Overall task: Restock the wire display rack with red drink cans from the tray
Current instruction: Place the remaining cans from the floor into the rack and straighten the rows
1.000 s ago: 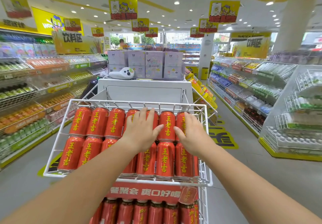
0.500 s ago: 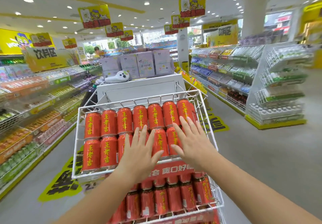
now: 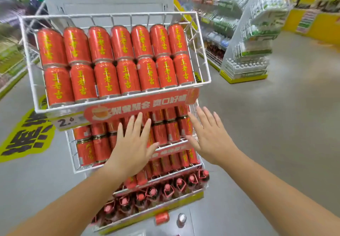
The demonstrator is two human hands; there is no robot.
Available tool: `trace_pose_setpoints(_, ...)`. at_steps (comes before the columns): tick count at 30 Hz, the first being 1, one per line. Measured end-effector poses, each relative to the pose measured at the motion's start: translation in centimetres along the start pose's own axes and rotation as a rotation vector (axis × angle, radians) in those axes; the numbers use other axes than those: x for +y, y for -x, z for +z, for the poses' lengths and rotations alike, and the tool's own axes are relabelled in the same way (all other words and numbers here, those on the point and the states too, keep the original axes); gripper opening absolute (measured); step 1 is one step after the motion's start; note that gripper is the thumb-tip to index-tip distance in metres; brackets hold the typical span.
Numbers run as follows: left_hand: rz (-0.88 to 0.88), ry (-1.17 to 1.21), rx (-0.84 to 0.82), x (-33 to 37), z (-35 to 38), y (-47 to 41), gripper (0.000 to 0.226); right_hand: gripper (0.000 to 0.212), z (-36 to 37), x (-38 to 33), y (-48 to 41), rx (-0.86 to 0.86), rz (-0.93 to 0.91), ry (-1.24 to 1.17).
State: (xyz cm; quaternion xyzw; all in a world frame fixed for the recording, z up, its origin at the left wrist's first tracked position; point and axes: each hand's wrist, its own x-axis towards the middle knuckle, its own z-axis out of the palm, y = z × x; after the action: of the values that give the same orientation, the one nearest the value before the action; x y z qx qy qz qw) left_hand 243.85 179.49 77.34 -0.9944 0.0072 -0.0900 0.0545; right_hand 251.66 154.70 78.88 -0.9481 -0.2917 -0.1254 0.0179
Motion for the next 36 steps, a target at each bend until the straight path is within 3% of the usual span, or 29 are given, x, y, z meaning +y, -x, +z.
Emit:
trace_pose_setpoints(7, 0.007, 0.073, -0.135, 4.0, 11.4, 3.8, 0.077, 0.071, 11.6, 0.6, 6.6, -0.194, -0.008, -0.038)
trace_pose_setpoints(17, -0.069, 0.132, -0.383, 10.1, 35.6, 12.0, 0.078, 0.069, 35.8, 0.7, 17.0, -0.446, -0.068, -0.123)
trace_pose_setpoints(27, -0.036, 0.041, -0.643, 15.0, 60.3, 18.4, 0.075, 0.070, 61.2, 1.3, 27.7, -0.661, -0.056, -0.181)
trace_pose_setpoints(36, -0.040, 0.024, -0.853, 18.0, 77.5, 21.7, 0.082, 0.080, 77.8, 2.0, 31.8, -0.840, 0.026, -0.244)
